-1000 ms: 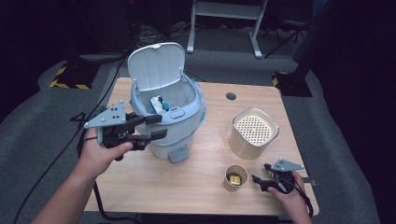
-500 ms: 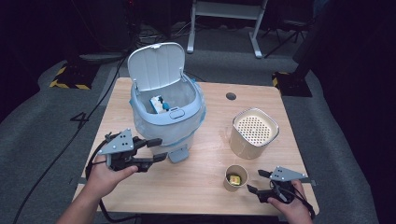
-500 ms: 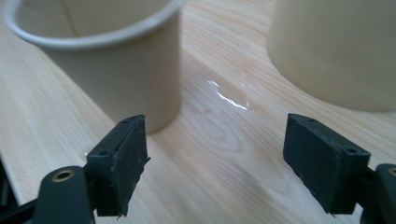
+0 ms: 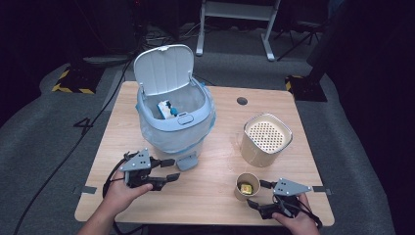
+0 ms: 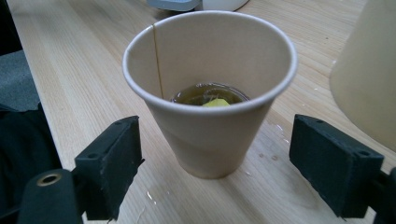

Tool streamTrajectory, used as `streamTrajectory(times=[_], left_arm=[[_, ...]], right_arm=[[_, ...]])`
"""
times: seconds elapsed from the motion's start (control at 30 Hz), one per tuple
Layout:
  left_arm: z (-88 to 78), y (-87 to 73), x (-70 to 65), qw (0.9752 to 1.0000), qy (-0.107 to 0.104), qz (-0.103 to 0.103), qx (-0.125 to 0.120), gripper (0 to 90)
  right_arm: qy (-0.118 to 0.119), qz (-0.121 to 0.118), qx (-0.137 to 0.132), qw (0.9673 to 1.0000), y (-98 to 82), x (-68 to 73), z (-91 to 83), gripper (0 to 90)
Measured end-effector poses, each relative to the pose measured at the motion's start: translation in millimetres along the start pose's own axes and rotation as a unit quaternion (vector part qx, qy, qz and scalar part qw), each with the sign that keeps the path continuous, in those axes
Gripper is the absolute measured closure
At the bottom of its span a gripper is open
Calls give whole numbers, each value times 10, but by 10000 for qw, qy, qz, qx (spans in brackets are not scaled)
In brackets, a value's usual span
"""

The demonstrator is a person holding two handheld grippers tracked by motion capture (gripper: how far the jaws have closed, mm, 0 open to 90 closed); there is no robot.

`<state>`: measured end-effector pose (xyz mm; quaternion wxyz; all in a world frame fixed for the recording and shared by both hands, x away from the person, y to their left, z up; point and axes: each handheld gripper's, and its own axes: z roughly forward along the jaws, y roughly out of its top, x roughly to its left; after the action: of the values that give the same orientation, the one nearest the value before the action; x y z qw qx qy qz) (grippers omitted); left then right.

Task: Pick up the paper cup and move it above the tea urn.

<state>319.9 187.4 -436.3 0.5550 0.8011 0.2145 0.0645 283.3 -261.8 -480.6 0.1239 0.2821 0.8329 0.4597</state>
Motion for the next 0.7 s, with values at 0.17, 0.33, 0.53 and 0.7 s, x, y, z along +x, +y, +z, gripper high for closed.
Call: streamTrajectory(times=[0.17, 0.33, 0.53, 0.7], left_arm=[[103, -137, 17, 9991, 83, -102, 394, 448], [199, -229, 39, 9972, 96, -94, 736, 436], [271, -356, 71, 9915, 206, -25, 1285, 392], [322, -406, 72, 9870, 289, 72, 1580, 369]], right_arm=[[-17, 11, -38, 10000, 19, 39, 97, 169], [-44, -6, 37, 10000, 23, 71, 215, 168], [-64, 47, -4, 10000, 19, 75, 316, 171], [-85, 24, -61, 9999, 25, 74, 358, 193]])
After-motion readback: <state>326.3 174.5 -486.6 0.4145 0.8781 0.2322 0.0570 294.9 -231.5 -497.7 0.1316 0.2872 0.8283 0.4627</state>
